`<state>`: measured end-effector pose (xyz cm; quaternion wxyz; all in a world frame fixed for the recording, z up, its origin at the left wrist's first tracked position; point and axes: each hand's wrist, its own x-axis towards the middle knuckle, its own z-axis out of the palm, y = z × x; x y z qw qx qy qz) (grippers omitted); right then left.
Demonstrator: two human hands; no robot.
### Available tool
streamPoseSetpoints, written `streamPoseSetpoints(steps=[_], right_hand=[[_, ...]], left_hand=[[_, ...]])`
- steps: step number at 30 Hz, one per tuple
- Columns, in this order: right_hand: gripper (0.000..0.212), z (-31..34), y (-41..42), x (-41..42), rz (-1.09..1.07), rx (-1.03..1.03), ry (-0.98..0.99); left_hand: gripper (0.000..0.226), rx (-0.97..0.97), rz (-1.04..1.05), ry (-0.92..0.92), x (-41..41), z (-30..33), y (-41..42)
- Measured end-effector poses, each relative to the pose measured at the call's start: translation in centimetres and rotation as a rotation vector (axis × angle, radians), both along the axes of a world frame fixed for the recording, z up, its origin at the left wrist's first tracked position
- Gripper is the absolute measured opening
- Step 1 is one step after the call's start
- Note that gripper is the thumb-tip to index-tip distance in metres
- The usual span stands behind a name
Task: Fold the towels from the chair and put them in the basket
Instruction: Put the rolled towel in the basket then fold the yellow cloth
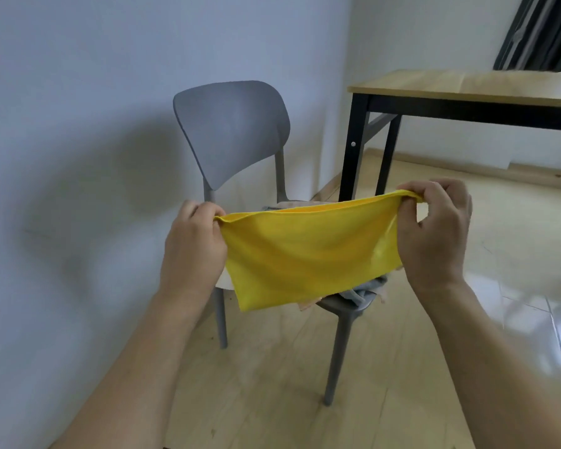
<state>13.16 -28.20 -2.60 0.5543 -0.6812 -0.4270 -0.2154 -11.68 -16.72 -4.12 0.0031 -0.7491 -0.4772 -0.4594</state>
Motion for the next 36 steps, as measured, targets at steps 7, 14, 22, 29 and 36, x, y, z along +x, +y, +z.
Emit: streamPoseSetpoints(steps=[7,14,22,29,36], right_hand=[[0.017,-1.0,-0.5,0.8,-0.004,-0.105,0.474],[0.017,-2.0,0.0,0.7,0.151,-0.374,0.672],[0.019,-2.4,1.1,0.4,0.414,-0.587,0.956],[0.031,-1.9,1.4,-0.9,0.511,-0.451,0.683],[0.036,-2.0,1.9,-2.6,0.554,-0.408,0.621]], left_hand=[[0.009,-0.534,-0.340,-0.110,-1.1,-0.2,-0.1],[0.010,-0.974,-1.090,-0.996,-0.8,2.6,-3.9],[0.023,-0.962,-1.267,-1.215,-0.1,3.0,-3.8],[0.025,-0.764,-0.880,-0.717,-0.7,2.7,-2.7],[0.048,-0.449,-0.892,-0.056,2.7,1.7,-3.8]])
